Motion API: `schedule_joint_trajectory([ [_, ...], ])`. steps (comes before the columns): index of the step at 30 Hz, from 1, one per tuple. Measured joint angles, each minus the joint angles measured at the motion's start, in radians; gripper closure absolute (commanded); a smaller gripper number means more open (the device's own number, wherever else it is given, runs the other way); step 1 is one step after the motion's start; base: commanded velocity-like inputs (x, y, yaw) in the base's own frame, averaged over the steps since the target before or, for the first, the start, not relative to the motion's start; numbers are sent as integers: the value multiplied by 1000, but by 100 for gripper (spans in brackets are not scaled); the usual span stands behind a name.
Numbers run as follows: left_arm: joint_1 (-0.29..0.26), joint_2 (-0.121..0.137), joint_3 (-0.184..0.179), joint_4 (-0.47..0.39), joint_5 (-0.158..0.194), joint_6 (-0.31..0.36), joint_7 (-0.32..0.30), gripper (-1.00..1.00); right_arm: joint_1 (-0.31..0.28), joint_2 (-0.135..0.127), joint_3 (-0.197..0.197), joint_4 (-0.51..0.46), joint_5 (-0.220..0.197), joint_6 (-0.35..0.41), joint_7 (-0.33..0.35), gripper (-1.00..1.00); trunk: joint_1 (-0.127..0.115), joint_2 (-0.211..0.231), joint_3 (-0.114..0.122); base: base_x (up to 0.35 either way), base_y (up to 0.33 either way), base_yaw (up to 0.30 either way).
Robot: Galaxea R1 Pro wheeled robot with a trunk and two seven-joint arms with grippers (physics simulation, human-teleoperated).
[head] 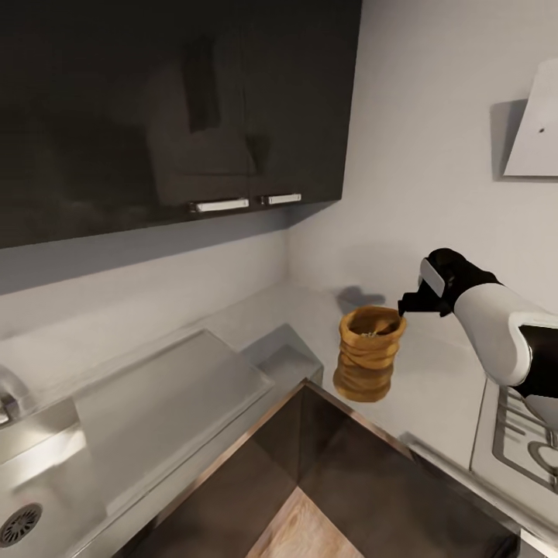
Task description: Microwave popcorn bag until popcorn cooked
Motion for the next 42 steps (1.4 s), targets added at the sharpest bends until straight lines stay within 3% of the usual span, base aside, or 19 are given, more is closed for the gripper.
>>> schedule_joint_trajectory([
  [3, 0, 0, 0, 0, 0, 0, 0, -100, 0, 0, -41, 5, -1, 1, -30, -100, 0, 0, 0, 164, 0, 0],
  [5, 0, 0, 0, 1, 0, 0, 0, -100, 0, 0, -116, 6, -2, 2, -40, -100, 0, 0, 0, 48, 0, 0],
  [6, 0, 0, 0, 2, 0, 0, 0, -100, 0, 0, -179, 6, -1, 3, -43, -100, 0, 0, 0, 21, 0, 0],
  [7, 0, -1, 0, 2, 0, 0, 0, -100, 0, 0, -217, 6, -1, 3, -45, -100, 0, 0, 0, 13, 0, 0],
  [9, 0, 0, 0, 3, 0, 0, 0, -100, 0, 0, -264, 6, 0, 3, -46, -100, 0, 0, 0, 6, 0, 0],
  [13, 0, -1, 0, 3, 0, 0, 0, -100, 1, 0, -285, 7, 0, 3, -47, -100, 0, 0, 0, 91, 0, 0],
  [23, 0, -7, 0, 3, 0, 0, 0, -100, 0, 0, -289, 16, 0, 3, -53, -100, 0, 0, 0, 106, 0, 0],
  [29, 0, -13, 0, 3, 0, 0, 0, -100, 0, 0, -289, 85, 1, 0, -207, -100, 0, 0, 0, 1, 0, 0],
  [36, 0, -14, 0, 3, 0, 0, 0, -100, 0, 0, -293, 92, -1, -5, -239, -100, 0, 0, 0, 12, 0, 0],
  [39, 0, -14, 0, 3, 0, 0, 0, -100, 0, 0, -327, 92, -2, -6, -241, -100, 0, 0, 0, 207, -9, 0],
  [42, 0, -14, 0, 3, 0, 0, 0, -100, 0, 0, -387, 92, -2, -5, -243, -100, 0, 0, 0, 234, -50, 0],
])
